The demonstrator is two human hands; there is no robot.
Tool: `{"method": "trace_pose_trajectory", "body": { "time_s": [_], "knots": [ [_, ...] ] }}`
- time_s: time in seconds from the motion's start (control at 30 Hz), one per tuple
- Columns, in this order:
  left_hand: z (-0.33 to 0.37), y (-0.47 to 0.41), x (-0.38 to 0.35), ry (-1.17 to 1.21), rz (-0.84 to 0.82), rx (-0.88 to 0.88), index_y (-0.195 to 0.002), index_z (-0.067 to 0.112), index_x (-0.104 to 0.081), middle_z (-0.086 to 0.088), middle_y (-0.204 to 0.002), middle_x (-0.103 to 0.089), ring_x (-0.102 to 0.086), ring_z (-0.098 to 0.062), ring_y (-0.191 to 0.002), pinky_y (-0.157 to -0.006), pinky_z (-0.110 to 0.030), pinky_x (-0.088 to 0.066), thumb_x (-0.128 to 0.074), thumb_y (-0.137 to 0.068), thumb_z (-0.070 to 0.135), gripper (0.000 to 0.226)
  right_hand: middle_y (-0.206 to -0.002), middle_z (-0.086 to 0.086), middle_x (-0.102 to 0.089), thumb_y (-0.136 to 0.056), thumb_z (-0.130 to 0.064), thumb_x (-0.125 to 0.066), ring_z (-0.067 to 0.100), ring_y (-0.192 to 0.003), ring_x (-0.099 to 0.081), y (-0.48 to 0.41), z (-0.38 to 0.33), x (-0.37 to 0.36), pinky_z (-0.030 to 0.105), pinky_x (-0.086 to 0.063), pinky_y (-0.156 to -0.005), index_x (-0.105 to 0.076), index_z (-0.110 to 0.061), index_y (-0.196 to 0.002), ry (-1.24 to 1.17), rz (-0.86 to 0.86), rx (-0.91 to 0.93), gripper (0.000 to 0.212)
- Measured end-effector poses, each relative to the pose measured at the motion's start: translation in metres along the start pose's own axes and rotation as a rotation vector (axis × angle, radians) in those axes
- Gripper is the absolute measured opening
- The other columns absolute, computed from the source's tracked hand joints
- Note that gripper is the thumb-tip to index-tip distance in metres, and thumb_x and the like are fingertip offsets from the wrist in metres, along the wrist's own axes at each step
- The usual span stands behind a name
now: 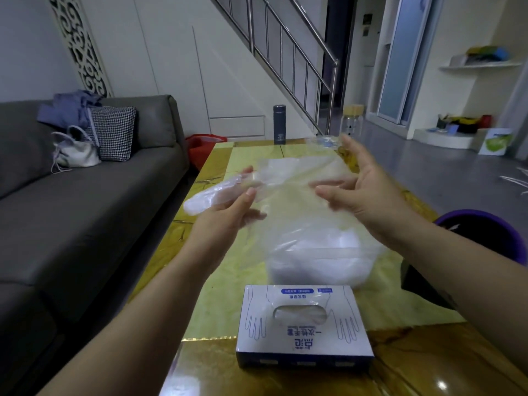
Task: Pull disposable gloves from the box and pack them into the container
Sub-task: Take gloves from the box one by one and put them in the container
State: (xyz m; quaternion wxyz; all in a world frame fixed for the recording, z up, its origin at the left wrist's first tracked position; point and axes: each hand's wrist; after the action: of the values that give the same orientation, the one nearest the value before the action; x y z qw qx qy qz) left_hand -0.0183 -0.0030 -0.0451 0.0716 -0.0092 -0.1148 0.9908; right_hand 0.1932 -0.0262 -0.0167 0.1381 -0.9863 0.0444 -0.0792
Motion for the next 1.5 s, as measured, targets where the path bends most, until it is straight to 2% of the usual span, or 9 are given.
{"method": "trace_pose_trajectory", "body": {
  "time_s": [0.1, 0.27, 0.43, 0.57, 0.73, 0.93, 1.03, 1.23, 1.5],
  "knots": [
    [-0.008, -0.011, 0.016, 0.057, 0.150, 0.059, -0.125, 0.028, -0.057, 0.006, -0.129, -0.056, -0.060, -0.010, -0.079, -0.083, -0.029, -0.051, -0.056, -0.094, 0.022, 0.031, -0.086, 0.017, -0.067, -0.080, -0.006, -0.072, 0.018, -0.061, -0.059, -0.009, 0.013, 0.011, 0.025, -0.053, -0.062, -0.019, -0.045, -0.146, 0.228, 0.038, 0.041, 0.093],
    [-0.020, -0.020, 0.047, -0.155, 0.690, 0.047, -0.143, 0.022, -0.034, 0.000, -0.136, -0.045, -0.050, -0.014, -0.117, -0.100, -0.030, -0.040, -0.053, -0.094, 0.015, 0.053, -0.096, 0.001, -0.064, -0.085, 0.002, -0.063, 0.003, -0.053, -0.049, -0.021, 0.038, 0.014, 0.014, -0.044, -0.049, -0.046, -0.031, -0.137, 0.371, -0.028, -0.106, 0.063],
    [-0.005, -0.018, -0.005, -0.877, -0.010, -0.458, -0.124, 0.028, -0.056, 0.013, -0.117, -0.056, -0.052, 0.007, -0.097, -0.088, -0.014, -0.045, -0.054, -0.094, 0.016, 0.033, -0.116, -0.003, -0.060, -0.087, 0.000, -0.060, 0.005, -0.061, -0.053, -0.029, 0.060, 0.012, 0.010, -0.047, -0.053, -0.059, -0.017, -0.128, 0.444, -0.090, -0.205, 0.044],
    [-0.025, -0.039, -0.046, -1.336, -0.504, -0.247, -0.138, 0.034, -0.045, 0.011, -0.143, -0.045, -0.046, -0.012, -0.126, -0.105, -0.036, -0.040, -0.043, -0.098, 0.038, 0.040, -0.127, 0.005, -0.055, -0.086, -0.005, -0.064, 0.012, -0.063, -0.058, -0.038, 0.077, 0.016, 0.019, -0.049, -0.056, -0.046, -0.010, -0.140, 0.572, -0.083, -0.295, 0.056],
    [-0.039, -0.072, -0.067, -1.495, -0.852, 0.124, -0.141, 0.016, -0.044, -0.002, -0.146, -0.044, -0.041, -0.021, -0.132, -0.106, -0.033, -0.031, -0.032, -0.103, 0.038, 0.046, -0.133, 0.010, -0.054, -0.088, -0.023, -0.065, 0.020, -0.094, -0.065, -0.050, 0.079, 0.021, 0.031, -0.053, -0.084, -0.046, -0.006, -0.138, 1.140, -0.348, -0.376, 0.056],
    [-0.060, -0.097, -0.083, -1.600, -1.017, 0.245, -0.142, 0.019, -0.044, 0.000, -0.146, -0.043, -0.039, -0.020, -0.133, -0.110, -0.035, -0.027, -0.033, -0.099, 0.049, 0.053, -0.126, 0.006, -0.042, -0.085, -0.032, -0.067, 0.026, -0.116, -0.038, -0.054, 0.068, 0.015, 0.034, -0.033, -0.084, -0.058, -0.025, -0.122, 1.889, -0.382, -0.001, 0.038],
    [-0.068, -0.103, -0.088, -1.626, -1.095, 0.209, -0.143, 0.022, -0.040, 0.001, -0.147, -0.041, -0.039, -0.019, -0.133, -0.112, -0.034, -0.028, -0.035, -0.101, 0.041, 0.047, -0.119, 0.005, -0.048, -0.086, -0.020, -0.067, 0.025, -0.106, -0.045, -0.064, 0.076, 0.007, 0.032, -0.035, -0.078, -0.063, -0.020, -0.116, 1.754, -0.343, 0.274, 0.030],
    [-0.090, -0.105, -0.090, -1.551, -0.997, 0.369, -0.148, 0.022, -0.025, -0.004, -0.144, -0.044, -0.049, -0.025, -0.122, -0.102, -0.035, -0.040, -0.050, -0.096, 0.031, 0.058, -0.145, 0.006, -0.039, -0.074, -0.034, -0.079, 0.028, -0.125, -0.045, -0.082, 0.125, 0.006, 0.036, -0.043, -0.095, -0.025, -0.020, -0.147, 1.368, -0.789, -0.406, 0.092],
    [-0.089, -0.102, -0.094, -1.655, -0.868, 0.541, -0.141, 0.006, -0.041, -0.014, -0.132, -0.048, -0.049, -0.027, -0.116, -0.099, -0.033, -0.036, -0.033, -0.102, 0.027, 0.045, -0.152, 0.009, -0.025, -0.070, -0.039, -0.081, 0.035, -0.131, -0.037, -0.097, 0.151, 0.009, 0.044, -0.039, -0.101, -0.003, -0.025, -0.151, 1.404, -0.895, -0.542, 0.114]
  ]
}}
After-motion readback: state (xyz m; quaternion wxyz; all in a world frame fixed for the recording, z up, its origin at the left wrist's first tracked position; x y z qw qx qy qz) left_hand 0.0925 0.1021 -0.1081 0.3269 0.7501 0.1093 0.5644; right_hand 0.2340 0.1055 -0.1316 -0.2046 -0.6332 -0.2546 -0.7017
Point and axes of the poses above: each hand's wrist, its own y-axis away from the middle knuckle, its own x-axis out of the back of the hand, z = x × y
